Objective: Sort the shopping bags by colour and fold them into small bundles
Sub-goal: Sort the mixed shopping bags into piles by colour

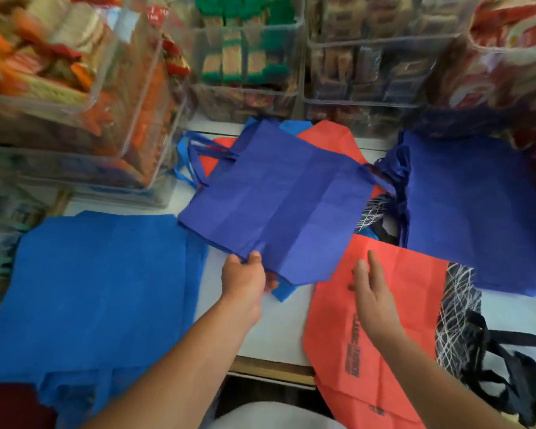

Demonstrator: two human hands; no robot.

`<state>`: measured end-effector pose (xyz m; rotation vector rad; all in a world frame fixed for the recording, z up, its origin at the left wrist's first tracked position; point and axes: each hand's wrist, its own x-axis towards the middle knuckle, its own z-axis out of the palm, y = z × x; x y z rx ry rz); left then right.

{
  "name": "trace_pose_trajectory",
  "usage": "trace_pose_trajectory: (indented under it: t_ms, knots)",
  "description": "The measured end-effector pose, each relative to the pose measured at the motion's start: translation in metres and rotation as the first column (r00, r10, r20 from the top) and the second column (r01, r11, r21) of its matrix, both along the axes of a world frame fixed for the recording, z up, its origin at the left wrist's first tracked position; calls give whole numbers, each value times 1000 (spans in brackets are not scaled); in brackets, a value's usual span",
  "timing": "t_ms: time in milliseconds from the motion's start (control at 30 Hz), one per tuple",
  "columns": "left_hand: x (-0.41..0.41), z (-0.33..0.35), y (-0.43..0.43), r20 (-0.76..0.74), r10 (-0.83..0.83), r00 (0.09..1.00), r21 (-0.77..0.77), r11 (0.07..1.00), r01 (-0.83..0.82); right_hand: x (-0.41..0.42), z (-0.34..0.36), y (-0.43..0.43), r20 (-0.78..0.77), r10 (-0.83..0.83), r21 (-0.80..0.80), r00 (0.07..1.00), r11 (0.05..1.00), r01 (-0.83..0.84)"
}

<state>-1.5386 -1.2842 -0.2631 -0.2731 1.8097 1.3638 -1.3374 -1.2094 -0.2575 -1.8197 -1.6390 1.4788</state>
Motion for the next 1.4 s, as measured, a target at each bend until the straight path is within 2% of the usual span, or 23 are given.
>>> trace_pose_trajectory:
  t_ms: [33, 100, 133, 200, 267, 367, 467, 533, 600, 700, 800, 900, 967, 1100, 1167, 1267, 1400]
  knots:
    - [14, 1, -5, 11, -28, 1000, -24, 999, 28, -10, 10, 10, -127, -42, 38, 991, 998, 48]
    - [44, 3, -13, -11, -75, 997, -54, 996, 74, -23, 27, 30, -224, 9, 134, 975, 991, 21]
    - [58, 4, -15, -38, -108, 993, -67, 992, 106, -24, 33, 39, -190, 71, 182, 979, 983, -36]
    - [82, 6, -17, -78, -167, 983, -84, 983, 161, -16, 37, 52, -28, 196, 312, 980, 933, -178]
    - [102, 9, -16, -95, -212, 973, -93, 975, 203, 4, 39, 56, 63, 241, 399, 968, 884, -246]
    - [127, 18, -6, -183, -255, 950, -9, 966, 258, 39, 47, 60, 125, 200, 556, 972, 797, -235]
    - [155, 25, 17, -387, -252, 887, 105, 944, 314, 80, 57, 67, 142, 107, 713, 984, 679, -176]
    - [176, 29, 35, -438, -284, 853, 145, 914, 379, 111, 63, 66, 101, 30, 740, 994, 666, -95]
    - [192, 30, 60, -420, -313, 852, 169, 895, 412, 142, 64, 67, 57, -45, 706, 997, 708, -8]
    - [206, 32, 101, -371, -396, 840, 129, 874, 469, 178, 49, 77, 17, -175, 510, 985, 848, 142]
    - [217, 33, 133, -230, -467, 854, 92, 863, 497, 206, 26, 102, 83, -196, 303, 977, 939, 163]
    - [227, 37, 141, -70, -535, 842, 142, 830, 539, 228, 12, 129, 213, -144, 110, 966, 986, 123]
    - [231, 38, 132, -23, -599, 801, 124, 793, 597, 237, 5, 139, 307, -85, 49, 948, 996, 74]
    - [221, 24, 114, -37, -730, 682, -36, 683, 729, 225, -9, 133, 358, 14, 34, 934, 999, -28]
    - [214, 16, 109, -34, -763, 645, -70, 646, 760, 210, -18, 124, 483, 138, 80, 865, 976, -201]
    - [202, 7, 104, -86, -798, 596, -127, 602, 788, 179, -27, 122, 557, 347, 79, 754, 882, -464]
    - [188, -4, 84, -9, -837, 547, -120, 544, 830, 159, -48, 124, 625, 445, 13, 641, 815, -579]
